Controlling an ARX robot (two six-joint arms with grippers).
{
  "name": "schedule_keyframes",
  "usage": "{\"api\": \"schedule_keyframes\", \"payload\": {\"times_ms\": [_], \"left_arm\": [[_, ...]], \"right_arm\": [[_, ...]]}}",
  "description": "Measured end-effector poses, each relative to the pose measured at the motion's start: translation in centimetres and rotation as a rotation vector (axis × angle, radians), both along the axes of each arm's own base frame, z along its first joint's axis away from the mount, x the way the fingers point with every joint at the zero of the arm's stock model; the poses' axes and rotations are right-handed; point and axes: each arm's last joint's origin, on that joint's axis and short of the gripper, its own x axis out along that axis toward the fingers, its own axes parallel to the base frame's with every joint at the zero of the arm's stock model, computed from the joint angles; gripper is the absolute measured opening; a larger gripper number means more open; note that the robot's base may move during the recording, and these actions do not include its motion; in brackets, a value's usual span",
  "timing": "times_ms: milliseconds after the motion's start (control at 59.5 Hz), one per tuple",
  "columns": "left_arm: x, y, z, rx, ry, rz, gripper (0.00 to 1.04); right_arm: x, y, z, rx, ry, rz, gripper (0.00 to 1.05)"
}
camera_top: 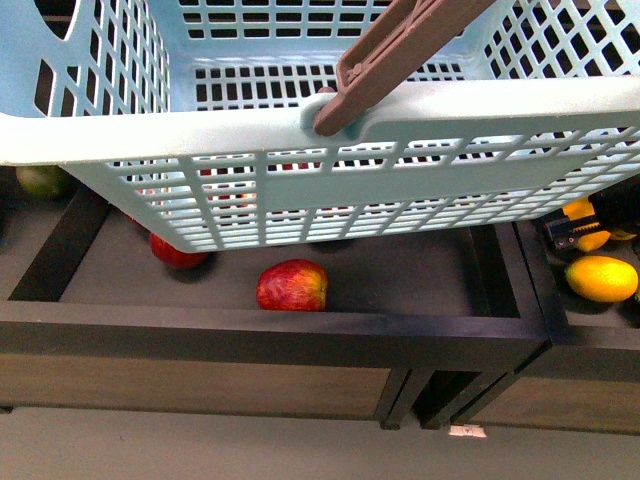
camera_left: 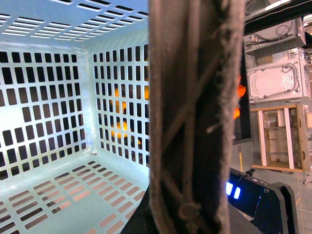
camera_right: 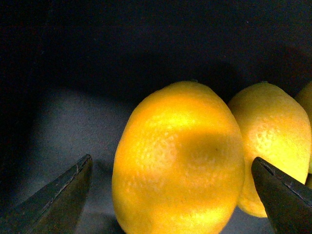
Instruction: Pick lemon and mango into basket
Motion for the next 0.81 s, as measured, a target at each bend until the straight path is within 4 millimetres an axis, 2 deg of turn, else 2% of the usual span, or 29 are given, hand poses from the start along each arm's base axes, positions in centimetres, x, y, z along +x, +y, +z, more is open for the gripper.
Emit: {"api": "schedule_keyframes", "payload": {"times_ms": [269, 739, 806], "left_arm": [[0.0, 0.0, 0.0, 0.000, 0.000, 0.000, 0.04], [0.0, 0.0, 0.0, 0.000, 0.000, 0.000, 0.04], [0.0, 0.0, 0.0, 0.000, 0.000, 0.000, 0.04]], "right_arm": [[1.6, 0.1, -0.3, -0.018, 0.043, -0.017, 0.96], [0.6, -0.8, -1.1, -0.009, 0.093, -0.046, 0.96], [0.6, -0.8, -1.1, 0.005, 0.093, -0.064, 0.90]]}}
